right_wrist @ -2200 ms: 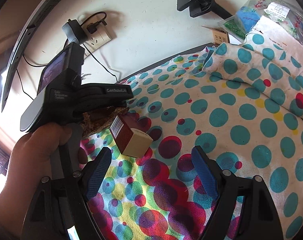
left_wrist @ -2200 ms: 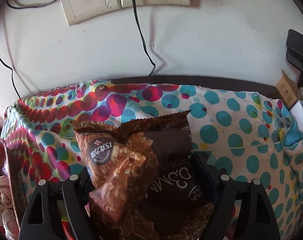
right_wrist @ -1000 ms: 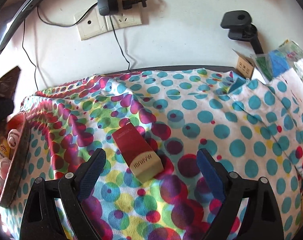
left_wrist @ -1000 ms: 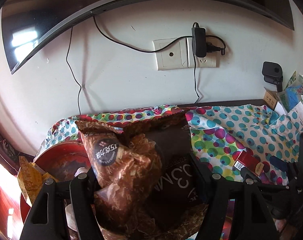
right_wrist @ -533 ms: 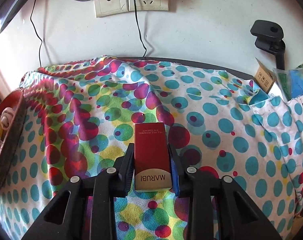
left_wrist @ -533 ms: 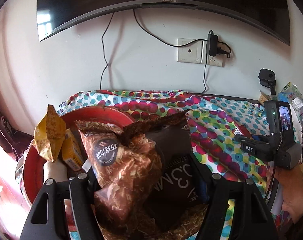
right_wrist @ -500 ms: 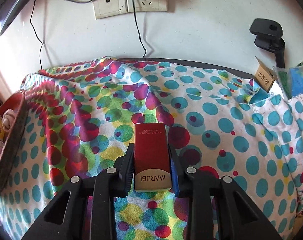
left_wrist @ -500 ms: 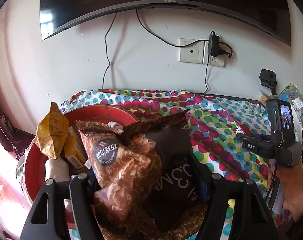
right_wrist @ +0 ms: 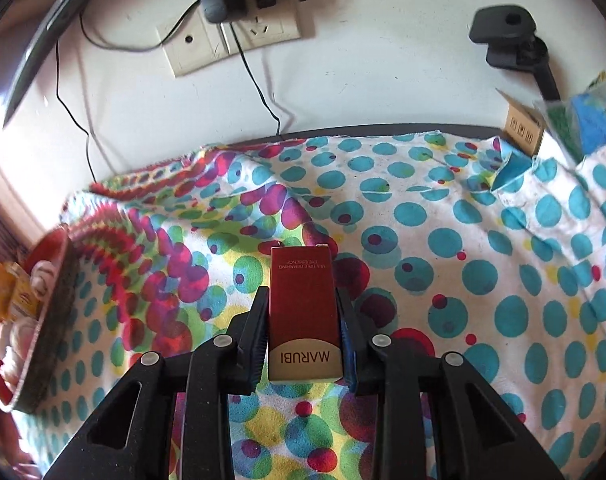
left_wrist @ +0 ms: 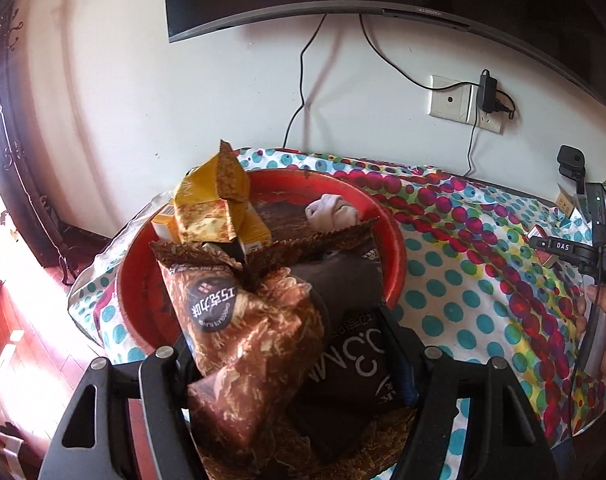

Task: Organize objects
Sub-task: 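Carry the cookie bag over the tray and open the left gripper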

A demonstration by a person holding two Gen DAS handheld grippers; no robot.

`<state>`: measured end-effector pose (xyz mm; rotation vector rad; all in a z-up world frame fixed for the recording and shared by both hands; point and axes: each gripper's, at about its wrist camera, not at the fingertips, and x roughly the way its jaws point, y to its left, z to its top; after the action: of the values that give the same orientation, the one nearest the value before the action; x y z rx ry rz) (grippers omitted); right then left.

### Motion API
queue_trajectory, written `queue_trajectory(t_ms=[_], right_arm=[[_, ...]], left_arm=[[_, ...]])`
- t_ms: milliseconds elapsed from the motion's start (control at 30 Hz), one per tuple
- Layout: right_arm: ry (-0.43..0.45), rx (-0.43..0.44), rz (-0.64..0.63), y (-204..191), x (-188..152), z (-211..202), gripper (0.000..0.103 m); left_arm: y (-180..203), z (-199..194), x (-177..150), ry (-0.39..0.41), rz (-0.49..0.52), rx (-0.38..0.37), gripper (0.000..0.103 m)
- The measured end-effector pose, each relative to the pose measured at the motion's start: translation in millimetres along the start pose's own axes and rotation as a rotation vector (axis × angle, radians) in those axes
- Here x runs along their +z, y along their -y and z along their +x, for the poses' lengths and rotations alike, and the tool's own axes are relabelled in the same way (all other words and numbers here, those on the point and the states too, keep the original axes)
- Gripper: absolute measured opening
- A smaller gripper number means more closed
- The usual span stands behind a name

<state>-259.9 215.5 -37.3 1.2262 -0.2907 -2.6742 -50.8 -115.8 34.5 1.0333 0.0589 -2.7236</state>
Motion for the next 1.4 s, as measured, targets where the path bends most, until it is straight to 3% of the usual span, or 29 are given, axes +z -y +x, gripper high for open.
queue_trajectory(t_ms=[200, 467, 600, 1033, 1267, 1400], right_arm=[[-0.043, 0.116, 0.002, 16, -1, -4, 0.031], [0.001, -0.054, -0.068, 41, 1, -19, 0.026], [0.060, -0.078, -0.058, 46, 3, -41, 0.026], [0.027, 0.086, -0.160, -57, -48, -44, 0.026], [0.022, 0.097, -0.134, -60, -58, -45, 0.026], [0.009, 0.086, -0.094, -52, -57, -43, 0.026]], left_arm=[[-3, -6, -9, -0.003, 0.014, 0.007, 0.073], [10, -7, -16, -0.011, 0.018, -0.024, 0.073], [8, -9, -15, 0.009, 0.020, -0.020, 0.073], [-41, 21, 11, -0.010, -0.023, 0.072, 0.073], [-33, 56, 55, -0.055, -0.034, -0.008, 0.073], [-13, 95, 87, -0.115, -0.010, 0.031, 0.073]])
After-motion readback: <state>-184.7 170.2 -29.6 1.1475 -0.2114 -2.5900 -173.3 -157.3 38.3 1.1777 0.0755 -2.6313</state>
